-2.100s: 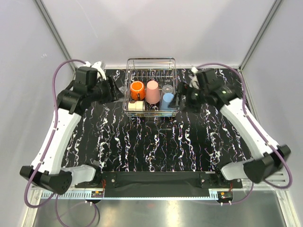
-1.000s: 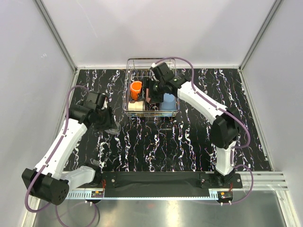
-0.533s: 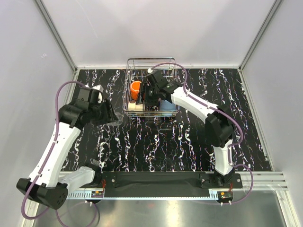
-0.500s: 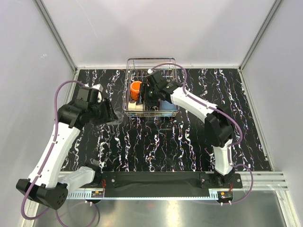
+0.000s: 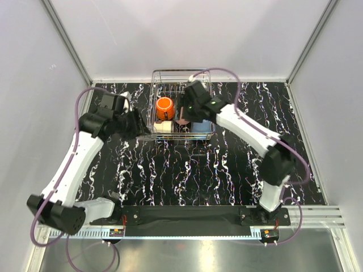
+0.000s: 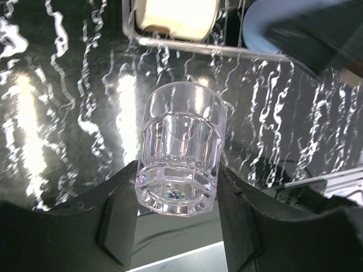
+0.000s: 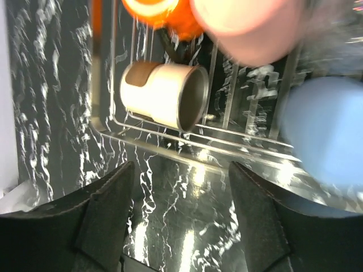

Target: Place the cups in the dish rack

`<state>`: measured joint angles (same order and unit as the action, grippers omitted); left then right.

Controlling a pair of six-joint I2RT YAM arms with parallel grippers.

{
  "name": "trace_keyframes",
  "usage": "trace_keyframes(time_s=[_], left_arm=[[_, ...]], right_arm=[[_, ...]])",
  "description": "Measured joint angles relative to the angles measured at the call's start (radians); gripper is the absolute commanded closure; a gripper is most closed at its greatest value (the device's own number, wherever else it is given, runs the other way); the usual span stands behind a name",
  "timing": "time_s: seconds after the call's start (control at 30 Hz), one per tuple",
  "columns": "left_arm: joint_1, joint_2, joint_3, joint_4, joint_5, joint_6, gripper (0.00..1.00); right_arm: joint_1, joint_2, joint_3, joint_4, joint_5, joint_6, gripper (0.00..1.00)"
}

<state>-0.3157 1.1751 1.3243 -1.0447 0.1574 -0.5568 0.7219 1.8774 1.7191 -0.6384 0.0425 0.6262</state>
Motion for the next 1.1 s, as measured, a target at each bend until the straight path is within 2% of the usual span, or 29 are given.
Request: trace_keyframes(time_s=[0.2, 0.43, 0.7, 1.1], left_arm=[[-0.066, 0.158, 0.101, 0.054, 0.001, -0.079, 1.0], [-0.15, 0.378, 0.285, 0.069, -0.028, -0.207, 1.0], [-0.205, 0.61, 0.462, 0.01, -0.09, -0.373, 1.0], [-0.233, 0.744, 0.527, -0.039, -0.155, -0.54, 1.0]], right_arm=[[-0.004, -0.254, 0.005, -0.14, 0.181, 0.0, 0.23], [-0.094, -0.463, -0.124, -0.252, 0.245, 0.011, 0.23], [-0.159, -0.606, -0.247, -0.322, 0.254, 0.008, 0.22], [-0.187, -0.731, -0.316, -0.328, 0.256, -0.005, 0.23]])
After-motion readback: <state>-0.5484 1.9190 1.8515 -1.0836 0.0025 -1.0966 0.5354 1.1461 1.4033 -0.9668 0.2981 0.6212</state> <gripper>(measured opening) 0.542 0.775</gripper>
